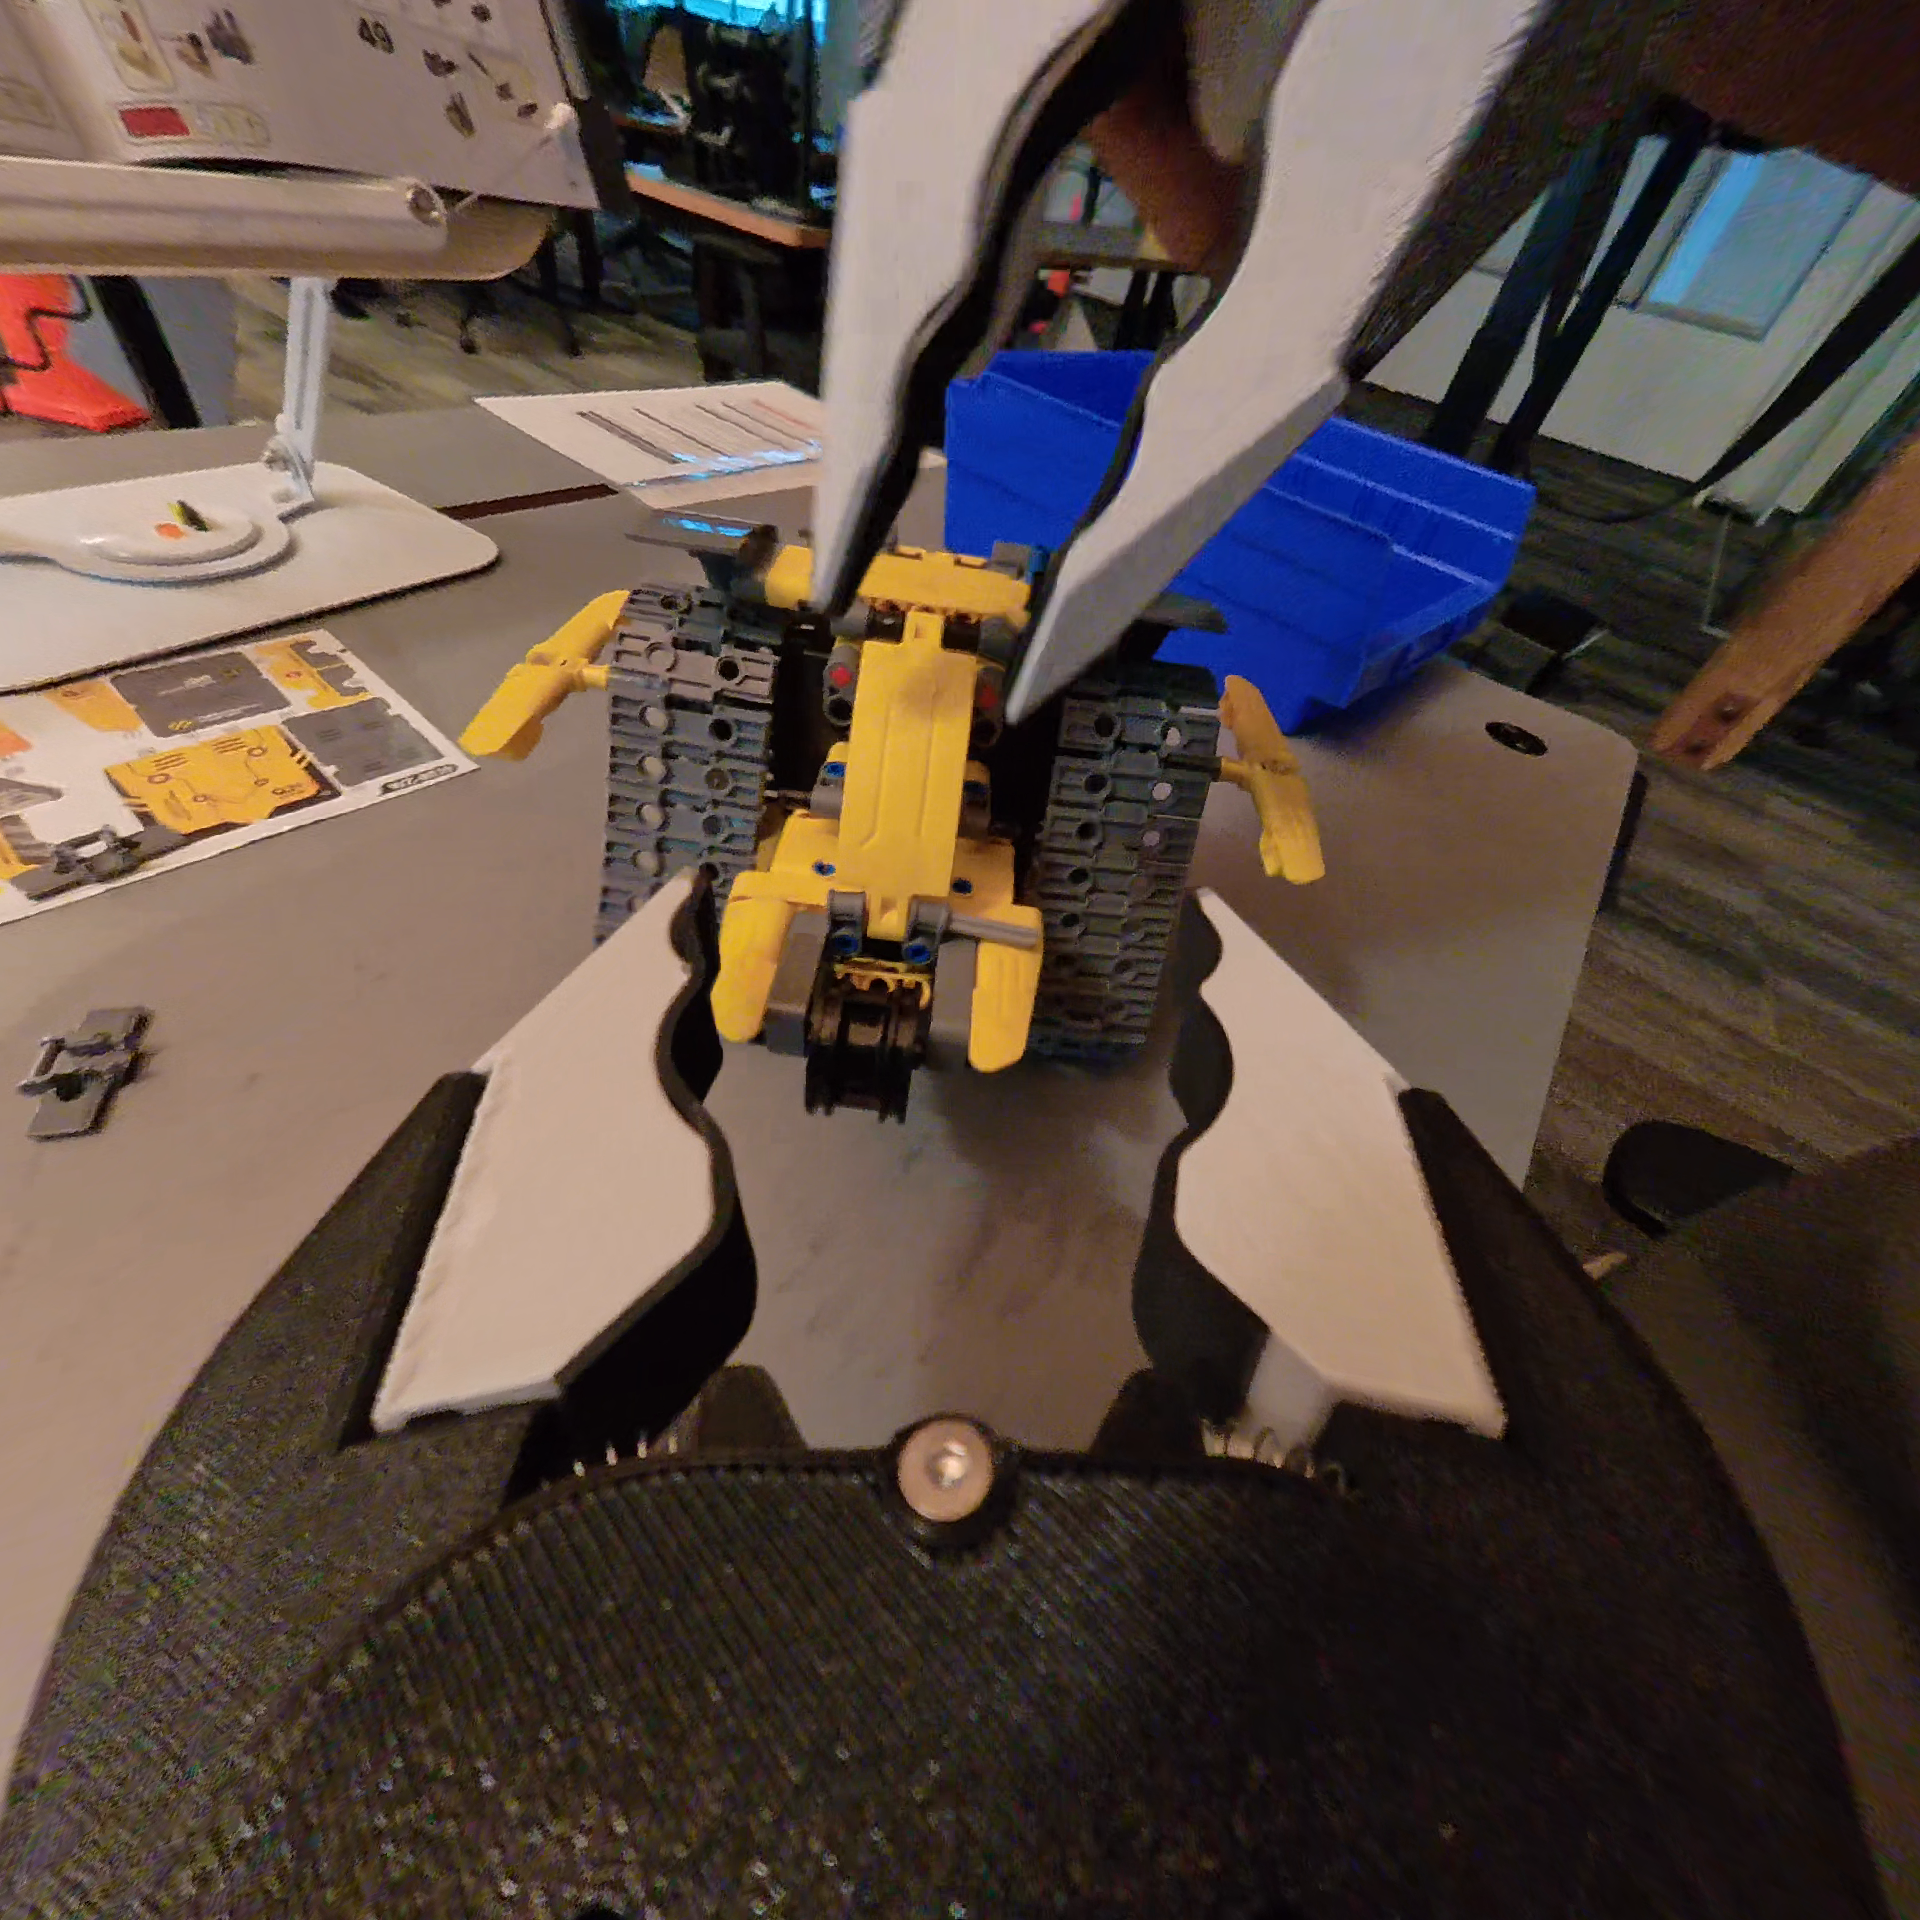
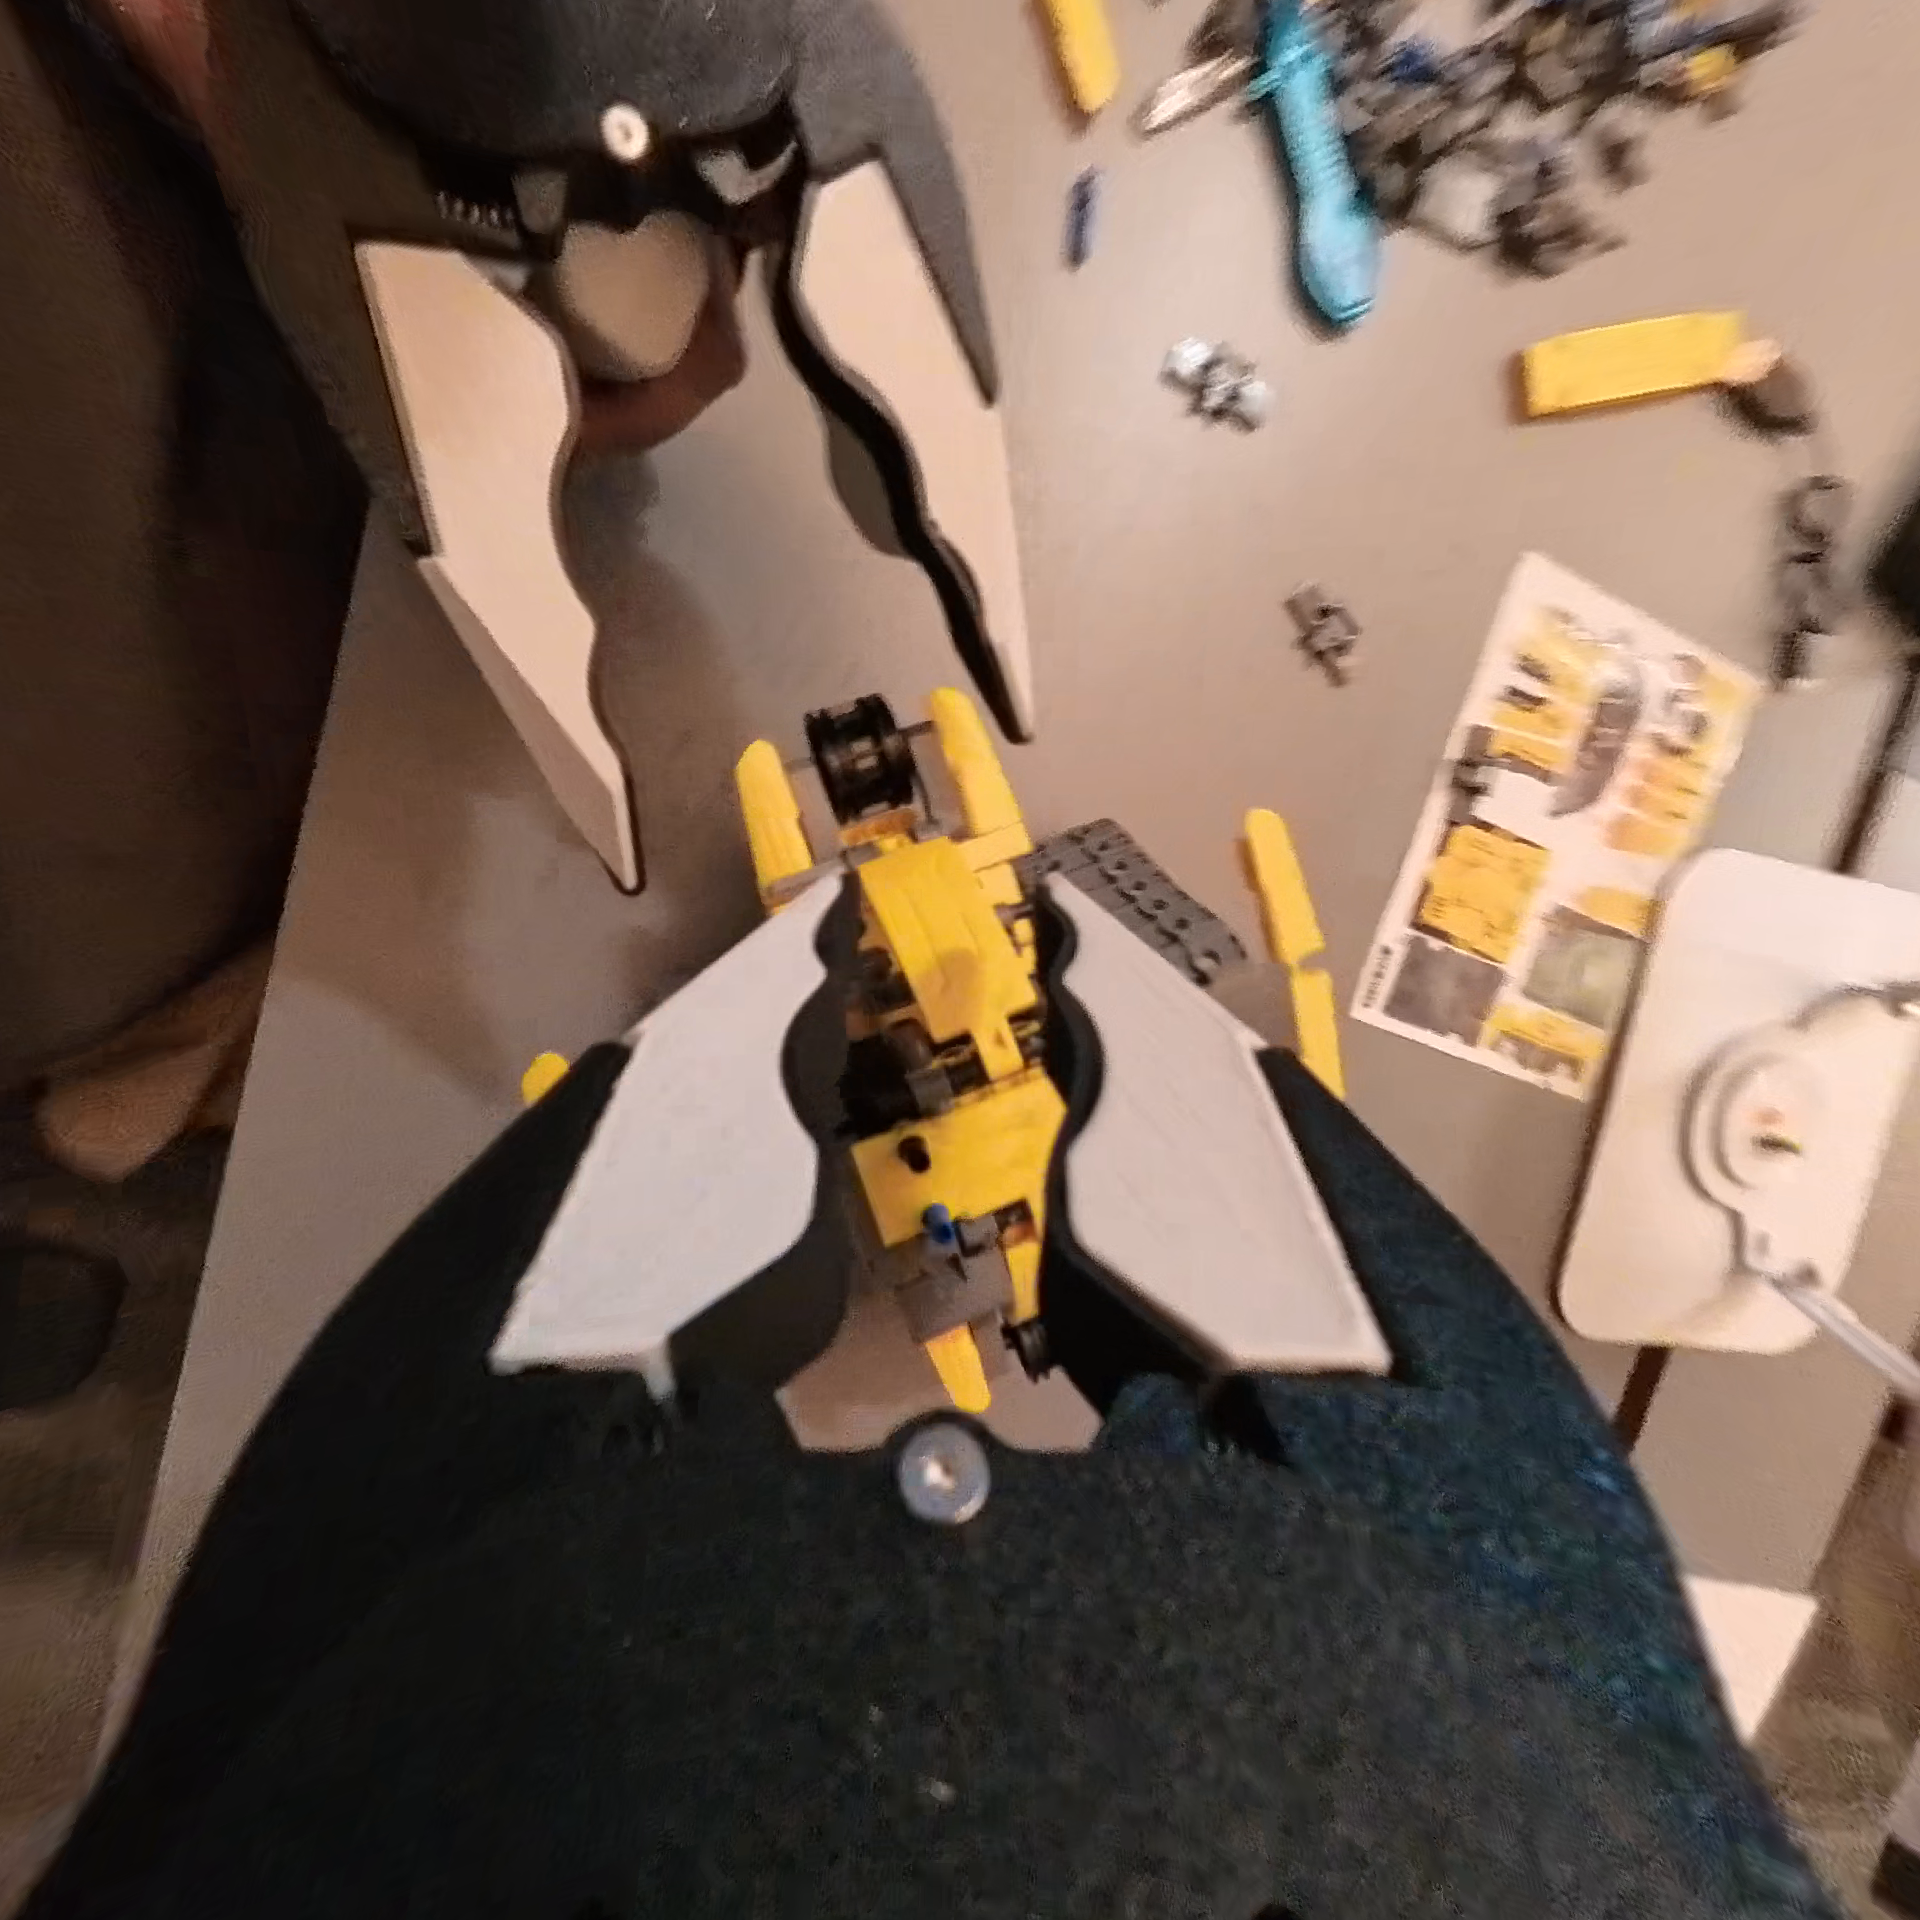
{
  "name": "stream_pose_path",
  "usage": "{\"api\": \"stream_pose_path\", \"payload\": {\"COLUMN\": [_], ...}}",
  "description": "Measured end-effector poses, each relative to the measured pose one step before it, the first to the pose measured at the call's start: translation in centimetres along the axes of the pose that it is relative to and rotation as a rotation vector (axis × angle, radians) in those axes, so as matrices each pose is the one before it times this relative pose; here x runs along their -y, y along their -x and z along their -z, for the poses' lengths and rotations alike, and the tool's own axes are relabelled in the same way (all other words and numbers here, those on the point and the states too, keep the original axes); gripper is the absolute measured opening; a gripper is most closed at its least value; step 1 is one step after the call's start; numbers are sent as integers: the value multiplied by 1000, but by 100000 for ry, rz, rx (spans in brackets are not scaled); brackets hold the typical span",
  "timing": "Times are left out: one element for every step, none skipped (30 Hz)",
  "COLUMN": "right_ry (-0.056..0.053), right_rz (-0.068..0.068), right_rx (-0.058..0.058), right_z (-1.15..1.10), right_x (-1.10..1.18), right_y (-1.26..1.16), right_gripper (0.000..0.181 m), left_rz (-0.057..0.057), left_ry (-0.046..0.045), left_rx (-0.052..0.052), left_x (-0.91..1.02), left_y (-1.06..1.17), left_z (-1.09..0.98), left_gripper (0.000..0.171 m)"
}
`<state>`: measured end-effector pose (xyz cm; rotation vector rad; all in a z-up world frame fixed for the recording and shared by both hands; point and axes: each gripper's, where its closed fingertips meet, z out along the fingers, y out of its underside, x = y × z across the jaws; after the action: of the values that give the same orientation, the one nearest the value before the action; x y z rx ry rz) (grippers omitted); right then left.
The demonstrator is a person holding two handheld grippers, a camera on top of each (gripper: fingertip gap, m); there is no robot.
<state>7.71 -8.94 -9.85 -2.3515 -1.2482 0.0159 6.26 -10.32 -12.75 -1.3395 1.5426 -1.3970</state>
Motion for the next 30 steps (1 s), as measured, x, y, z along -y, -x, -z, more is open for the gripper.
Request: {"api": "stream_pose_path", "payload": {"right_ry": [3998,3550,2797,2660,2465,2500,2511,2427,1842,734,134,-353,-241,88,231,-135,-125,-226,-672,-639,-724,-1033,-1173,-780,-223,-407,-594,-760,-1204,-1575], "right_rz": [2943,3582,3855,3407,2721,2231,1972,1852,1723,1595,1323,593,1206,735,11,-289,-247,-289,-494,-749,-1142,-966,-393,25,43,185,113,-448,-876,-976], "right_rx": [5033,3916,3172,2852,3101,3594,2881,2342,2026,1027,1204,943,428,657,548,374,323,49,-9,300,664,421,-633,-853,-415,-563,-763,-669,-282,-207], "right_z": [-667,-577,-512,-451,-393,-353,-304,-285,-239,-171,-102,-15,46,58,93,99,71,30,10,-31,-63,-61,5,47,51,61,84,103,130,176], "right_x": [-168,-93,-15,-9,-41,-123,-196,-251,-229,-101,-8,69,23,-75,-117,-66,-84,-43,12,-17,-6,27,53,-39,-97,-92,-84,-90,-47,-24], "right_y": [336,241,149,78,97,178,78,30,28,-74,-11,-40,-60,-9,-31,-54,-17,-56,-52,-40,-6,-36,-128,-127,-51,-36,-77,-78,-26,6], "right_gripper": [40,42,43,44,44,44,44,44,41,36,32,24,24,24,24,24,24,24,23,23,23,23,23,23,23,23,23,23,23,23], "left_rz": [-1800,-2051,-1377,-1149,-236,80,-506,-191,-478,-1231,-446,-70,139,378,405,303,546,494,701,609,300,102,76,-143,-225,71,704,1663,2042,2126], "left_ry": [-593,399,511,-168,-627,-780,-474,405,207,-462,628,1045,889,587,409,194,76,162,291,214,137,325,719,753,376,-311,-403,130,792,-58], "left_rx": [-590,1662,3028,774,-1180,-1856,-2086,-907,-1531,-1044,1583,748,-824,-674,-761,-863,-291,-487,-377,-306,-337,-896,-1318,-528,-428,-748,-1360,-574,-211,428], "left_x": [-117,-282,-280,-133,4,77,8,-93,11,95,-60,-113,-98,-70,-52,-24,-7,-18,-35,-29,-17,-45,-107,-97,-33,83,105,123,181,440], "left_y": [-227,163,448,199,-30,-109,-140,21,-86,-66,336,212,-26,-32,-45,-69,13,-1,23,24,-16,-127,-229,-143,-163,-203,-254,-57,64,232], "left_z": [-226,-199,-202,-219,-215,-168,-140,-131,-85,-81,-103,-143,-114,-67,-48,-14,-16,-6,-32,-22,-15,-19,-65,-98,-105,-137,-175,-169,-64,101], "left_gripper": [85,83,81,81,80,77,75,72,69,66,64,63,60,58,55,51,50,48,48,48,48,51,60,69,75,80,86,89,88,87]}}
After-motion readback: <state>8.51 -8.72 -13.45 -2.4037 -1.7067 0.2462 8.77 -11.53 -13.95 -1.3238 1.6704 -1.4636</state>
